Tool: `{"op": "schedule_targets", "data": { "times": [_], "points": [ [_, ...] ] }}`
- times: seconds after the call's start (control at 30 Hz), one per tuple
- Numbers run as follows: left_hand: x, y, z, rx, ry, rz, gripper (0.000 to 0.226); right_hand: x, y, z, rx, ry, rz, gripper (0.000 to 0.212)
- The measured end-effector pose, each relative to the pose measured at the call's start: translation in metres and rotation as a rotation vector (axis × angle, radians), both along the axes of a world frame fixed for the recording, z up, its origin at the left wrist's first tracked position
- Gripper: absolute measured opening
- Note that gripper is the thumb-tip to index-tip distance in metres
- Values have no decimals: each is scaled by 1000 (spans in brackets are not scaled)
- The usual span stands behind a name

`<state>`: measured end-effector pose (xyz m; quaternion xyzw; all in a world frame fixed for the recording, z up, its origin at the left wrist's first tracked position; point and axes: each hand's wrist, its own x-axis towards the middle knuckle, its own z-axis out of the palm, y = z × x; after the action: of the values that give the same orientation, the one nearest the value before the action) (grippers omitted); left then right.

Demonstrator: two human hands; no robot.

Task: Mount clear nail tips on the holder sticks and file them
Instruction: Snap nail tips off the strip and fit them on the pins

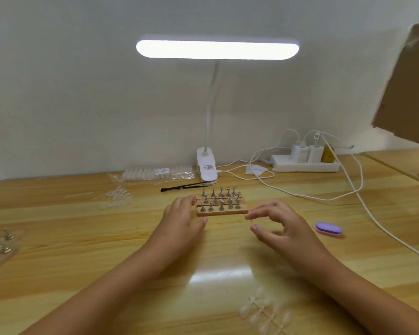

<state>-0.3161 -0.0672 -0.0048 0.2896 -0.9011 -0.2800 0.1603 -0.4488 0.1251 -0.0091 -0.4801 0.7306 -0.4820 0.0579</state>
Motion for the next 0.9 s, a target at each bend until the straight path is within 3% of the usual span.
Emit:
{"op": "schedule_targets", "data": {
  "times": [0.1,0.23,0.4,0.6,0.9],
  "points": [
    [-11,-6,-9,-45,-51,22,53,-14,1,-3,10,-42,-51,27],
    [-14,-10,-9,-46,3,14,20,-29,0,-6,-37,-146,-114,28],
    [-7,-9,-1,-28,-6,-48,29,-33,2,-5,-70,-177,-96,25],
    [24,-1,-15,11,58,-126,23,-23,2,-8,-60,-139,-21,22],
    [30,2,-26,-62,134,-138,26,-10,-1,-7,4,141,23,15]
  ]
}}
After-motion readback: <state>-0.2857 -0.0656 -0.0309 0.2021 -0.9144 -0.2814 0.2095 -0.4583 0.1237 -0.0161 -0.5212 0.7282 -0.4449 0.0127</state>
